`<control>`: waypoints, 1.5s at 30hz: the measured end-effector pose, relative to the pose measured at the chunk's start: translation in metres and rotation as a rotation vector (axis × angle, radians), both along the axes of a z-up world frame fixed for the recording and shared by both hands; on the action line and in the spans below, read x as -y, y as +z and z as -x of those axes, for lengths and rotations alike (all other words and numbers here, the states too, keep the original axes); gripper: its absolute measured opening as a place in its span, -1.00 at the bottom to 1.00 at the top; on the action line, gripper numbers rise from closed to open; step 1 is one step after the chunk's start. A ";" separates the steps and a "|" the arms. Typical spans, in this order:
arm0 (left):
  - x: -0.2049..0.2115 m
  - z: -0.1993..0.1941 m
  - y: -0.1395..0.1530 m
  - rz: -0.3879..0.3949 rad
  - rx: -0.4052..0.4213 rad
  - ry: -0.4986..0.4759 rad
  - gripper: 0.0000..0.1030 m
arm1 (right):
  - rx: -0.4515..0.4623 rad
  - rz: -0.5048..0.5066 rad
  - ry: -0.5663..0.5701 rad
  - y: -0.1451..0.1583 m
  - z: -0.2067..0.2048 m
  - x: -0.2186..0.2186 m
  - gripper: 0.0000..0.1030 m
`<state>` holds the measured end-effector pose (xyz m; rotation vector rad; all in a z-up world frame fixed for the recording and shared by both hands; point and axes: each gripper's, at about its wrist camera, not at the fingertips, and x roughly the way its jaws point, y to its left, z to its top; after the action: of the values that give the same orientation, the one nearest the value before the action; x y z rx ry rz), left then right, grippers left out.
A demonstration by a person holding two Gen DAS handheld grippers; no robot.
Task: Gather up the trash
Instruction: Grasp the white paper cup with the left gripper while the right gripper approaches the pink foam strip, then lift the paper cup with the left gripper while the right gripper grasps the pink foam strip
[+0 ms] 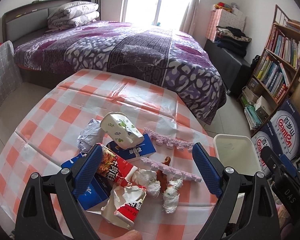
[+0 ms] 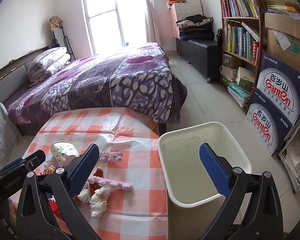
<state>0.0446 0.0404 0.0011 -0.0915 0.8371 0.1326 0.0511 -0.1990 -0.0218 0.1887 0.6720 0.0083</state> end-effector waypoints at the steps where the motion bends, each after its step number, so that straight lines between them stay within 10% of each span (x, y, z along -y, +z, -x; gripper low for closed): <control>1: -0.006 -0.006 0.000 0.022 -0.022 0.005 0.72 | -0.010 -0.001 0.009 0.003 -0.002 -0.002 0.87; 13: -0.071 -0.068 -0.019 0.188 -0.252 0.045 0.72 | -0.231 0.085 0.246 -0.023 -0.066 -0.052 0.87; 21: -0.082 -0.103 -0.067 0.331 -0.355 0.094 0.62 | -0.347 -0.055 0.258 -0.058 -0.079 -0.047 0.87; 29: -0.085 -0.130 -0.103 0.395 -0.416 0.156 0.32 | -0.378 0.102 0.475 -0.082 -0.085 -0.091 0.87; 37: -0.082 -0.128 -0.093 0.418 -0.362 0.085 -0.26 | -0.391 0.176 0.667 -0.101 -0.080 -0.121 0.86; 45: -0.067 -0.117 -0.053 0.380 -0.275 -0.010 -0.28 | -0.421 0.095 0.742 -0.099 -0.077 -0.131 0.57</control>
<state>0.1616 0.1072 -0.0522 -0.4335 1.1306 -0.0268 0.1280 -0.0680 -0.1210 -0.1656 1.1299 0.6622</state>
